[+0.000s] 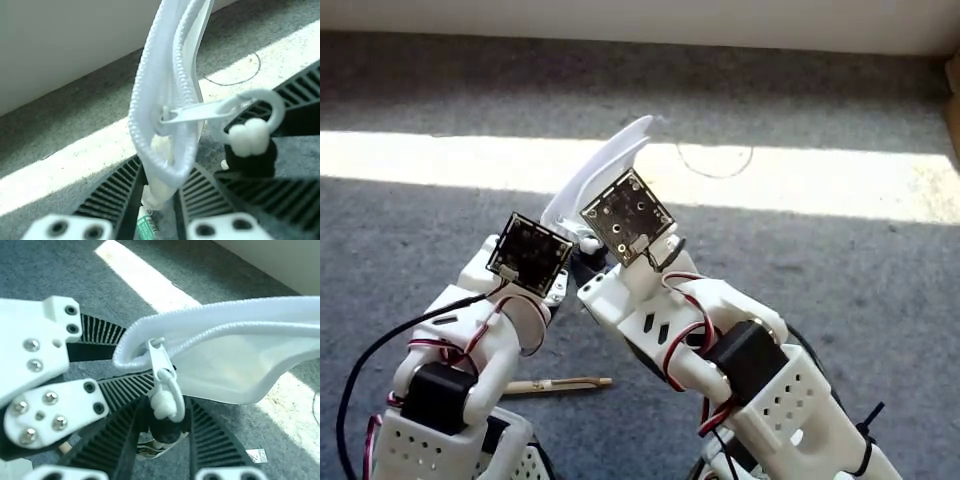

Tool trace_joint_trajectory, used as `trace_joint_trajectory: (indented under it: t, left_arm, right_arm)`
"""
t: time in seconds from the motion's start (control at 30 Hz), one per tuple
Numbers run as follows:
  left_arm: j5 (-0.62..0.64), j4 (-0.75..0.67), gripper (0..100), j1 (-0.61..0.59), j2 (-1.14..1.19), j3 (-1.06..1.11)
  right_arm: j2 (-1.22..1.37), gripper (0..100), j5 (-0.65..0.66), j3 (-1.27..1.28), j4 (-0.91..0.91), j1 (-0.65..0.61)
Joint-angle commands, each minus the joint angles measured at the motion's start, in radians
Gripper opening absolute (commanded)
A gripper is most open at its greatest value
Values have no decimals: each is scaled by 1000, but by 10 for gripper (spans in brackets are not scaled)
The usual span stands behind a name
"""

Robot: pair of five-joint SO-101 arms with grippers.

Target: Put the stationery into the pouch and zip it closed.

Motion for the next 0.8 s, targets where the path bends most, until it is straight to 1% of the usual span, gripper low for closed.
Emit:
trace_joint_trajectory:
  t: [0.0, 0.07, 0.2, 0.3, 0.37, 0.43, 0.5, 0.57, 0.6, 0.77]
  left_arm:
    - [17, -2, 6, -10, 2, 5]
    - [17, 2, 6, -10, 2, 2]
    - [17, 3, 11, -12, -8, -2]
    - [18, 5, 17, -7, -79, -2]
    - [18, 26, 60, -7, -151, -2]
    - [20, 71, 150, -5, -231, -2]
    - [74, 126, 260, -10, -305, -2]
    - [137, 178, 345, -12, -363, -2]
    - [143, 203, 354, -12, -387, -2]
    - [133, 275, 341, -12, -456, -8]
  right_arm:
    - [-53, 9, 52, -8, -19, -12]
    - [-105, 9, 94, -1, -18, -12]
    - [-222, 6, 100, 38, -2, -12]
    - [-254, 6, 101, 79, -2, -12]
    - [-254, 6, 104, 101, -5, -8]
    - [-254, 6, 127, 117, -8, -8]
    - [-254, 6, 129, 119, -5, -10]
    - [-259, 6, 129, 119, -4, -10]
    - [-260, 6, 130, 119, -2, -10]
    - [-260, 6, 133, 119, 19, -10]
